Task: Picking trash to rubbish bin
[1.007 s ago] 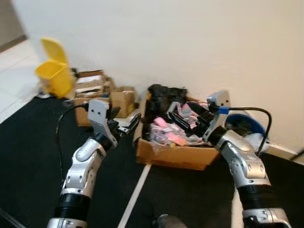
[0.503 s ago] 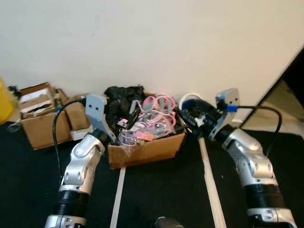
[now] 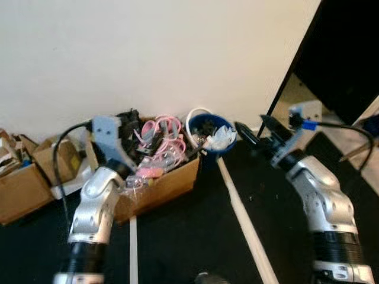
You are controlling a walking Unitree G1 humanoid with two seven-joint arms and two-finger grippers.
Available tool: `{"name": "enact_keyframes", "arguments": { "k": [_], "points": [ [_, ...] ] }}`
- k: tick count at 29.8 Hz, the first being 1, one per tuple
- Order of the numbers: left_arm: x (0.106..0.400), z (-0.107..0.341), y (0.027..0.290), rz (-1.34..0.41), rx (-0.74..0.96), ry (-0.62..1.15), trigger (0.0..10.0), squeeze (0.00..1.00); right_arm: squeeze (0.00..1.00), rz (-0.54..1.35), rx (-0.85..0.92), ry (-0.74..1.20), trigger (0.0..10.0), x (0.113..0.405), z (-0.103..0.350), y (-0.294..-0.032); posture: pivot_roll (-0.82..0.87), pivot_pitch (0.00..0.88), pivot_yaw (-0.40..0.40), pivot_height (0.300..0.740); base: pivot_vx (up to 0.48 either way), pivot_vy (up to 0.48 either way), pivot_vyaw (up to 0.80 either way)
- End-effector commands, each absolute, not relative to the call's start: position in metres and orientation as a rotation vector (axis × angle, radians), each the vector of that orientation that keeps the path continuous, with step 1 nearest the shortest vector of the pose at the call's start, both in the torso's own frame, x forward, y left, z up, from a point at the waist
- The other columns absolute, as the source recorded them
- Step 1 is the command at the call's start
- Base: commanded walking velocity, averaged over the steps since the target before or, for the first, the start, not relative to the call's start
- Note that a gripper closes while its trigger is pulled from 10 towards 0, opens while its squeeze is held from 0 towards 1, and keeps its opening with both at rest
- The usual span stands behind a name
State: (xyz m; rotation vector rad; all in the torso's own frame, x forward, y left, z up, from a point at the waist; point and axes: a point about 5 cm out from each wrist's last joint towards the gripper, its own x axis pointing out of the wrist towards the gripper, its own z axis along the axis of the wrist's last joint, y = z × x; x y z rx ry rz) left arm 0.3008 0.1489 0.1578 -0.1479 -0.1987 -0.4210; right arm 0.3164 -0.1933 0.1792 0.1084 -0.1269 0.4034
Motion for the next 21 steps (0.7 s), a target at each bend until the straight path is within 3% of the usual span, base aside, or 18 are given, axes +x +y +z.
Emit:
{"name": "enact_keyframes", "arguments": {
  "k": [1, 8, 21],
  "points": [
    [0.299, 0.151, 0.149, -0.420, -0.127, -0.161, 10.0, 0.00, 0.00, 0.350, 0.105, -0.139, 10.0, 0.319, 0.183, -0.199, -0.04, 0.000, -0.008, 0.740, 0.000, 0.000, -0.79],
    [0.298, 0.153, 0.149, -0.415, -0.111, -0.152, 10.0, 0.00, 0.00, 0.262, 0.080, -0.135, 10.0, 0.325, 0.189, -0.211, -0.04, 0.000, -0.012, 0.740, 0.000, 0.000, -0.79],
    [0.304, 0.153, 0.142, -0.408, -0.073, -0.154, 10.0, 0.00, 0.00, 0.331, 0.024, -0.084, 10.0, 0.325, 0.178, -0.180, -0.05, 0.000, -0.013, 0.740, 0.000, 0.000, -0.79]
  ]
}}
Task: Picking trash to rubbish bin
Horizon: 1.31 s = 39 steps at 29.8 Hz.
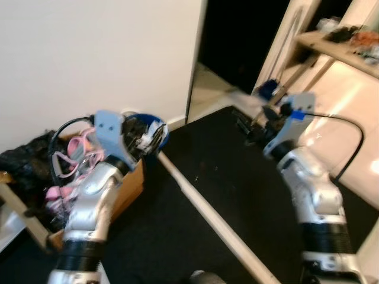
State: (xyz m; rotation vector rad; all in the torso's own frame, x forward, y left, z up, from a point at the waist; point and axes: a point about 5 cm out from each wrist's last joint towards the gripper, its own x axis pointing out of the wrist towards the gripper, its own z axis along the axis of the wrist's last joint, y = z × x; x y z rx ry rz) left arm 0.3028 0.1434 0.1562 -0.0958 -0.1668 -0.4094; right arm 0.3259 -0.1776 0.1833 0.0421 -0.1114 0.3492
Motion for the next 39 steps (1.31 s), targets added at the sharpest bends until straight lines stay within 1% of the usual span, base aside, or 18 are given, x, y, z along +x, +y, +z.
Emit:
{"name": "enact_keyframes", "arguments": {
  "k": [1, 8, 17, 28, 32, 39],
  "points": [
    [0.3049, 0.1540, 0.1427, -0.403, -0.074, -0.155, 10.0, 0.00, 0.00, 0.330, 0.020, -0.081, 10.0, 0.3261, 0.1769, -0.1798, -0.05, 0.000, -0.013, 0.740, 0.000, 0.000, -0.79],
    [0.3071, 0.1551, 0.1419, -0.394, -0.074, -0.161, 10.0, 0.00, 0.00, 0.320, 0.020, -0.085, 10.0, 0.3271, 0.1775, -0.1810, -0.05, 0.000, -0.014, 0.740, 0.000, 0.000, -0.79],
    [0.3068, 0.1546, 0.1417, -0.396, -0.070, -0.161, 10.0, 0.00, 0.00, 0.337, 0.014, -0.082, 10.0, 0.3245, 0.1751, -0.1729, -0.05, 0.000, -0.008, 0.740, 0.000, 0.000, -0.79],
    [0.3085, 0.1531, 0.1422, -0.395, -0.055, -0.158, 10.0, 0.00, 0.00, 0.331, 0.013, -0.085, 10.0, 0.3260, 0.1758, -0.1733, -0.05, 0.000, -0.011, 0.740, 0.000, 0.000, -0.79],
    [0.3091, 0.1527, 0.1445, -0.390, -0.037, -0.155, 10.0, 0.00, 0.00, 0.328, 0.017, -0.098, 10.0, 0.3261, 0.1778, -0.1739, -0.05, 0.000, -0.014, 0.740, 0.000, 0.000, 0.00],
    [0.3094, 0.1532, 0.1457, -0.398, -0.034, -0.158, 10.0, 0.00, 0.00, 0.335, 0.015, -0.106, 10.0, 0.3257, 0.1797, -0.1726, -0.05, 0.000, -0.018, 0.740, 0.313, 0.000, 0.00]
  ]
}}
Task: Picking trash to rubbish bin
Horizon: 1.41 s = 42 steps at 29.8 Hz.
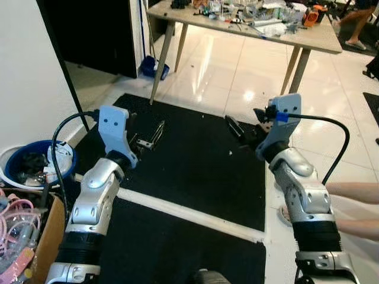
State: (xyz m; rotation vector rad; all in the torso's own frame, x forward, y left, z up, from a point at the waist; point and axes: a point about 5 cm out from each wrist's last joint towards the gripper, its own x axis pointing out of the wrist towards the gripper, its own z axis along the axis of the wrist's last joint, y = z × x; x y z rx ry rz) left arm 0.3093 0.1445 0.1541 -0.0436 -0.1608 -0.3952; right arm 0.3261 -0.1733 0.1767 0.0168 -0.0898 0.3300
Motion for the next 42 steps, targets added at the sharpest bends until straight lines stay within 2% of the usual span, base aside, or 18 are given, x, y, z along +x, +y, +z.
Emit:
{"name": "enact_keyframes", "arguments": {
  "k": [1, 19, 31, 36, 39, 42],
  "points": [
    [0.309, 0.153, 0.146, -0.398, -0.034, -0.158, 10.0, 0.00, 0.00, 0.335, 0.015, -0.106, 10.0, 0.326, 0.180, -0.173, -0.05, 0.000, -0.018, 0.740, 0.356, 0.000, 0.00],
    [0.310, 0.153, 0.143, -0.419, -0.026, -0.160, 10.0, 0.00, 0.00, 0.353, 0.008, -0.089, 10.0, 0.325, 0.177, -0.169, -0.06, 0.000, -0.019, 0.740, 0.373, 0.000, 0.00],
    [0.310, 0.152, 0.144, -0.413, -0.018, -0.154, 10.0, 0.00, 0.00, 0.349, 0.014, -0.076, 10.0, 0.326, 0.174, -0.169, -0.06, 0.000, -0.018, 0.740, 0.377, 0.000, -0.79],
    [0.310, 0.150, 0.145, -0.410, -0.014, -0.147, 10.0, 0.00, 0.00, 0.347, 0.011, -0.071, 10.0, 0.326, 0.172, -0.168, -0.06, 0.000, -0.015, 0.740, 0.374, 0.000, 0.00],
    [0.307, 0.140, 0.150, -0.394, 0.007, -0.119, 10.0, 0.00, 0.00, 0.319, -0.008, -0.061, 10.0, 0.325, 0.164, -0.176, -0.06, 0.000, -0.015, 0.740, 0.369, 0.000, 0.00],
    [0.301, 0.131, 0.158, -0.361, 0.011, -0.099, 10.0, 0.00, 0.00, 0.294, -0.037, -0.024, 10.0, 0.319, 0.151, -0.198, -0.04, 0.000, -0.033, 0.740, 0.364, 0.000, 0.00]
  ]
}}
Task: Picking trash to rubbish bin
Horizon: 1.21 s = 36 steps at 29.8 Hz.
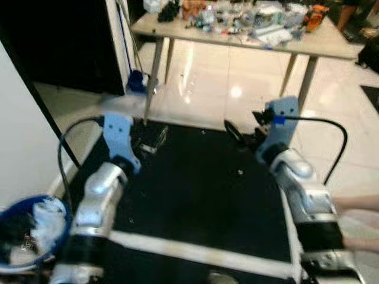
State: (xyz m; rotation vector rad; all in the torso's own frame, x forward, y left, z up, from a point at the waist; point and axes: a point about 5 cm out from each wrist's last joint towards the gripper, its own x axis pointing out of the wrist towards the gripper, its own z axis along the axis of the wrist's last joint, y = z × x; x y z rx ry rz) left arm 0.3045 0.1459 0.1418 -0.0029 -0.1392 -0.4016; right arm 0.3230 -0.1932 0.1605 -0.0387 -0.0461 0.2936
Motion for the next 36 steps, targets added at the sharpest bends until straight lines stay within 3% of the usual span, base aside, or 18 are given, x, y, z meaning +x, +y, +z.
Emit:
{"name": "enact_keyframes", "arguments": {
  "k": [1, 5, 14, 24, 36],
  "points": [
    [0.299, 0.131, 0.160, -0.353, 0.009, -0.099, 10.0, 0.00, 0.00, 0.296, -0.045, -0.019, 10.0, 0.316, 0.149, -0.204, -0.03, 0.000, -0.033, 0.740, 0.364, 0.000, 0.00],
    [0.289, 0.120, 0.169, -0.316, -0.008, -0.072, 10.0, 0.00, 0.00, 0.294, -0.022, -0.021, 10.0, 0.304, 0.149, -0.221, -0.05, 0.000, -0.020, 0.740, 0.359, 0.000, 0.00],
    [0.293, 0.115, 0.167, -0.305, -0.005, -0.071, 10.0, 0.00, 0.00, 0.396, -0.081, -0.027, 10.0, 0.308, 0.148, -0.202, -0.05, 0.000, -0.035, 0.740, 0.360, 0.000, 0.00],
    [0.295, 0.120, 0.168, -0.301, -0.007, -0.093, 10.0, 0.00, 0.00, 0.411, -0.070, -0.020, 10.0, 0.308, 0.147, -0.201, -0.05, 0.000, -0.031, 0.740, 0.357, 0.000, 0.00],
    [0.299, 0.124, 0.162, -0.334, 0.000, -0.110, 10.0, 0.00, 0.00, 0.431, -0.057, -0.013, 10.0, 0.309, 0.144, -0.195, -0.05, 0.000, -0.029, 0.740, 0.359, 0.000, -0.78]
  ]
}}
